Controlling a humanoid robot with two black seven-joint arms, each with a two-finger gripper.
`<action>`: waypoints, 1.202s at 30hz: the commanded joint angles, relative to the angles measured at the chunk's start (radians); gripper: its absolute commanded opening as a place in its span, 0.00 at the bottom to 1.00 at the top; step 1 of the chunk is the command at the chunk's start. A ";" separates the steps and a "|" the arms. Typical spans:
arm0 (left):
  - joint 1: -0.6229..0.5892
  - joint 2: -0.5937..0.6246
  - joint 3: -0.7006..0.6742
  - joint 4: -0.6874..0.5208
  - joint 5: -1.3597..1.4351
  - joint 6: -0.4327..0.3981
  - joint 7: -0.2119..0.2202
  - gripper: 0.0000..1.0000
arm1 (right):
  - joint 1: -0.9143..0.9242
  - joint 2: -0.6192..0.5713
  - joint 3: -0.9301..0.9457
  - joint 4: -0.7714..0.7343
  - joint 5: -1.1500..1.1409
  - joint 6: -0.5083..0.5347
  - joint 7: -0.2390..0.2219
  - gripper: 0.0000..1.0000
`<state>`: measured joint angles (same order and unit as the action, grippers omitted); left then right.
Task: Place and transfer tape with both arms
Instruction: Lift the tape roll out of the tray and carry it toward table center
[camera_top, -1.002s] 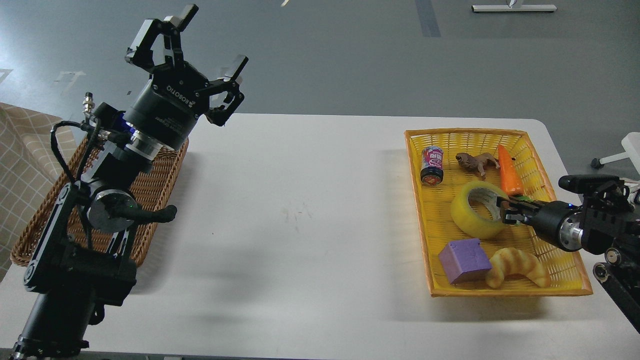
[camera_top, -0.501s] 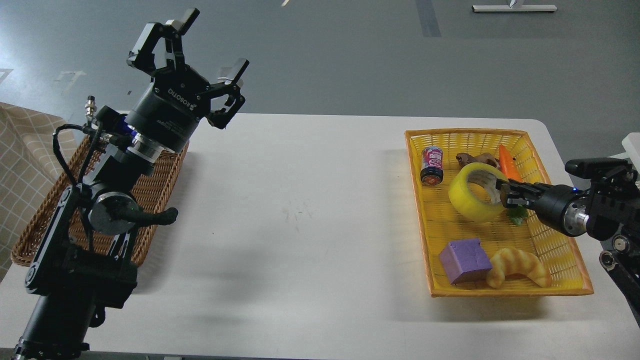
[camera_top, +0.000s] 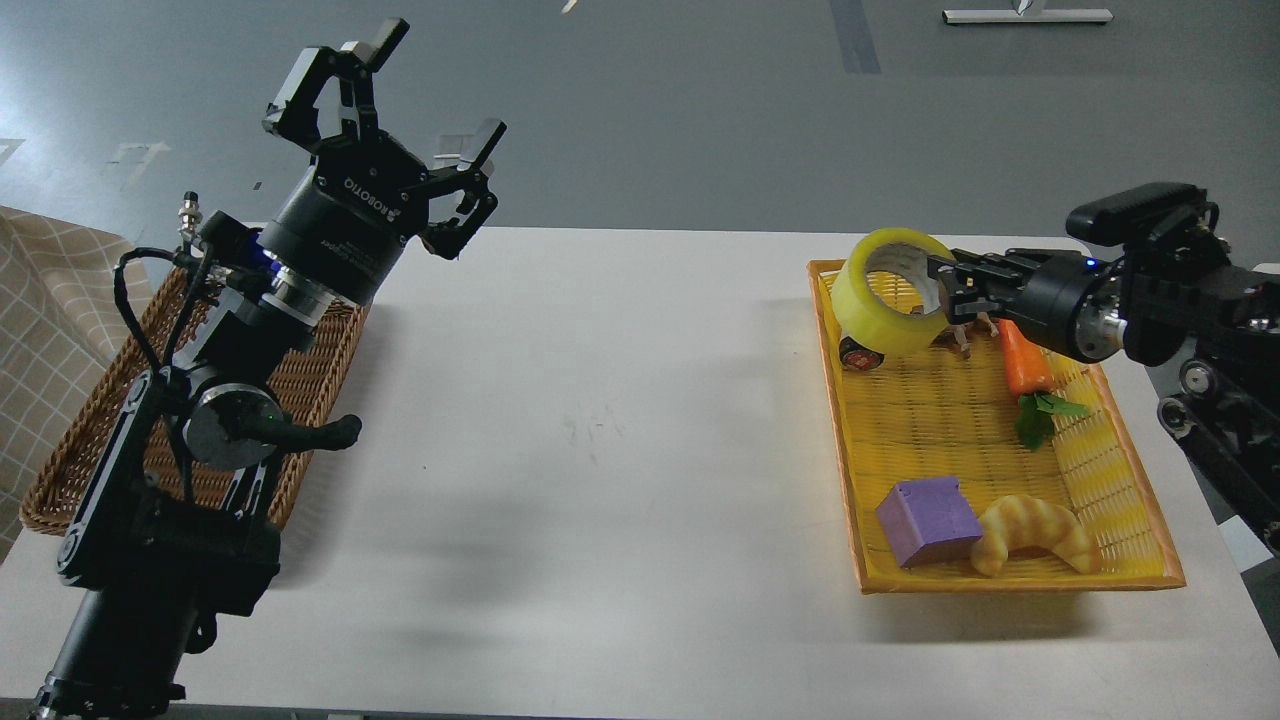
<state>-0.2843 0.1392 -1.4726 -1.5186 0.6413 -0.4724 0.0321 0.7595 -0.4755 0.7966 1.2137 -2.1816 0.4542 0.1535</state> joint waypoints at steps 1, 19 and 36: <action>0.002 -0.001 -0.002 0.000 0.000 -0.002 -0.003 0.98 | 0.093 0.107 -0.069 -0.054 0.000 0.000 -0.008 0.16; 0.027 0.008 -0.015 0.000 -0.002 -0.003 -0.009 0.98 | 0.103 0.471 -0.192 -0.243 0.000 -0.063 -0.071 0.17; 0.063 0.010 -0.018 0.003 -0.002 -0.008 -0.011 0.98 | -0.016 0.475 -0.195 -0.238 0.000 -0.085 -0.109 0.21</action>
<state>-0.2272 0.1486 -1.4893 -1.5156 0.6396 -0.4777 0.0229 0.7555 0.0001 0.6016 0.9754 -2.1816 0.3703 0.0517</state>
